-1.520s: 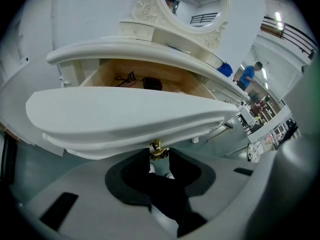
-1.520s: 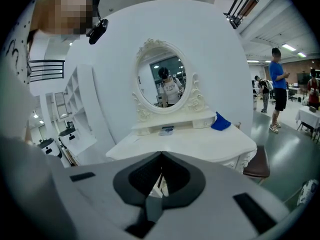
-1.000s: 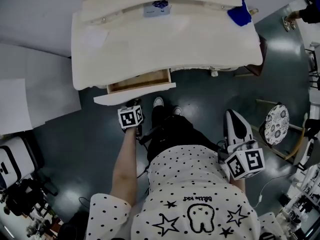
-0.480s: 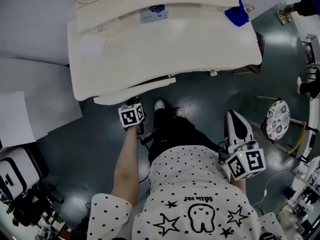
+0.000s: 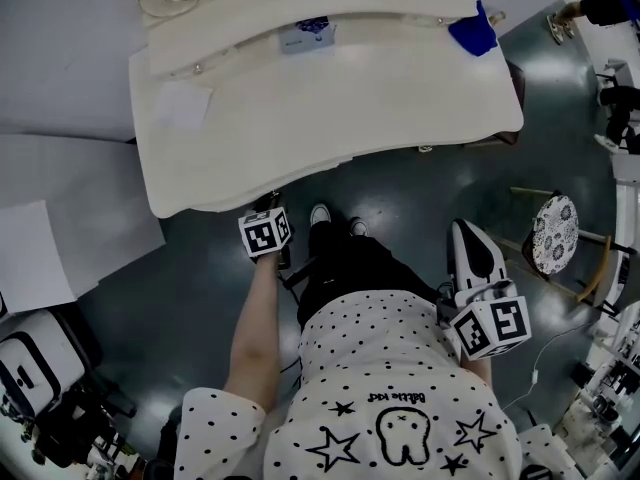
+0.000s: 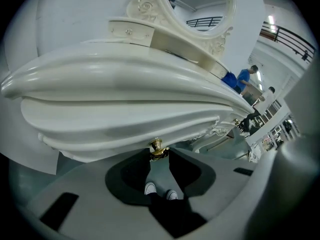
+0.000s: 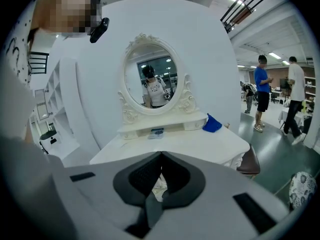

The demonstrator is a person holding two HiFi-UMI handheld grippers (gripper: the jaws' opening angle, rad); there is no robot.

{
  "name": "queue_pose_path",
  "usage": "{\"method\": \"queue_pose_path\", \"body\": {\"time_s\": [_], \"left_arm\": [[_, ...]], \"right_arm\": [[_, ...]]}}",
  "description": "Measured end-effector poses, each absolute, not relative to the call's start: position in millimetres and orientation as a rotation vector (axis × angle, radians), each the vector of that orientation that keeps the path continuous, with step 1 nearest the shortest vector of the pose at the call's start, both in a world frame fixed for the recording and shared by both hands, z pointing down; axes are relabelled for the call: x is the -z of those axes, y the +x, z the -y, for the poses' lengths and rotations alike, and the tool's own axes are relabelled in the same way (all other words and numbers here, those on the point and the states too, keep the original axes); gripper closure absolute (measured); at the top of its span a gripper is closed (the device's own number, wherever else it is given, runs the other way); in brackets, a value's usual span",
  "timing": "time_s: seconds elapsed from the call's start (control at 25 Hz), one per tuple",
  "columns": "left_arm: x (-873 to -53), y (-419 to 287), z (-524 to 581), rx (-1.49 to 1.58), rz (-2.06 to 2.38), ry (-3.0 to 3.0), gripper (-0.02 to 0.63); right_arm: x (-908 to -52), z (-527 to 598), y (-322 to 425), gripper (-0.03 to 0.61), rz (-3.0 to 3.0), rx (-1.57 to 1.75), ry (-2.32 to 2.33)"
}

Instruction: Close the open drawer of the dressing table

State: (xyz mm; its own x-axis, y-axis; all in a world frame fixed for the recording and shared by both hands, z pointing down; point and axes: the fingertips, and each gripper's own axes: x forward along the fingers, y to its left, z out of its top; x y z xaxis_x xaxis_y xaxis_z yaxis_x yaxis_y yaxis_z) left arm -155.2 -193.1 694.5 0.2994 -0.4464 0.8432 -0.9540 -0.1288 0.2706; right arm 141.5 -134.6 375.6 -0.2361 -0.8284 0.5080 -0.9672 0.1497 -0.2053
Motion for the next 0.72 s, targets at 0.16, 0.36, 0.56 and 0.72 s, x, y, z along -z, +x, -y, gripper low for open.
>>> {"method": "queue_pose_path", "body": {"time_s": [0.16,0.36,0.56,0.72], "left_arm": [[-693,-156,202,-0.75,1.277,1.74,0.483],[-694,-157,215,-0.745,1.274,1.752,0.483],[-694,-158,220,-0.753,1.263,1.766,0.483],[-694,-157,220,-0.76,1.255,1.769,0.483]], "right_arm": [[-374,139,138,0.569,2.146,-0.72,1.756],[-373,143,133,0.569,2.143,-0.71,1.761],[-372,144,132,0.57,2.14,-0.704,1.769],[-371,144,131,0.571,2.147,-0.704,1.761]]}}
